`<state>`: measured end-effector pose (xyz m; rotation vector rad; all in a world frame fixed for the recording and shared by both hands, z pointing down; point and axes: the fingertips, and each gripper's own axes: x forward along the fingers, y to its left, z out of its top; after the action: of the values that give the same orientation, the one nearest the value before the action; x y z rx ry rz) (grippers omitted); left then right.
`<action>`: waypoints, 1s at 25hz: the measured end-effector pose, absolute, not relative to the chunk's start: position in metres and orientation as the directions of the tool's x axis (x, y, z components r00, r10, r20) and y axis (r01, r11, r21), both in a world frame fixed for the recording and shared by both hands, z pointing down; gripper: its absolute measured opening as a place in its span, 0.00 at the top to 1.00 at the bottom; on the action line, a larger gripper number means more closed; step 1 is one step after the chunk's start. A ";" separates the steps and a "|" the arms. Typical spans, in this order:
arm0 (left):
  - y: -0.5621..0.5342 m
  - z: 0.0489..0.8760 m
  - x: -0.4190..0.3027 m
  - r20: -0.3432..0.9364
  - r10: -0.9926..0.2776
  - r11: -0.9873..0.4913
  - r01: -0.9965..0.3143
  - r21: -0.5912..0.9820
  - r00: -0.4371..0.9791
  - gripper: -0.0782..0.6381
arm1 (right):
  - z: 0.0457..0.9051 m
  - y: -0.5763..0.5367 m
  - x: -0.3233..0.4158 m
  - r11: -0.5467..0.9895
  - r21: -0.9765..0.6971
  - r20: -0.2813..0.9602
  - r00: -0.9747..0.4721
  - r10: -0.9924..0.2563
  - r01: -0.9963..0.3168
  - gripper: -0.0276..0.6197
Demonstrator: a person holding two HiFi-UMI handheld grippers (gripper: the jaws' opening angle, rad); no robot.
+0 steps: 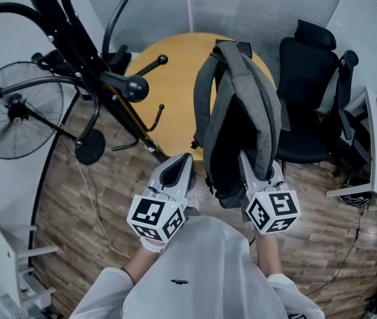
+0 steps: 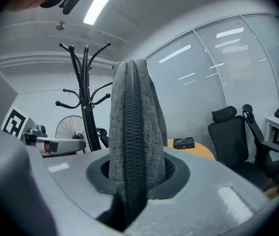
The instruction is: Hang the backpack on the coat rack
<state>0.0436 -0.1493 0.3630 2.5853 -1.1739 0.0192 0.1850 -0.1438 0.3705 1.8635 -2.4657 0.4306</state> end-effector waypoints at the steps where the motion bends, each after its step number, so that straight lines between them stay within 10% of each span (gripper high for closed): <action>1: -0.150 0.363 0.041 0.135 -0.737 -0.617 -0.740 0.267 0.663 0.87 | 0.370 -0.146 0.182 0.253 -0.207 0.181 -0.291 -0.939 -0.945 0.81; 25: -0.165 0.367 0.000 0.140 -0.777 -0.563 -0.776 0.283 0.614 0.87 | 0.365 -0.162 0.104 0.432 -0.173 0.195 -0.461 -0.866 -0.885 0.81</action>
<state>0.0000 -0.1654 0.3665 2.5261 -1.2550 -0.0011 0.1036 -0.1618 0.3654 1.5887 -2.5930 0.3861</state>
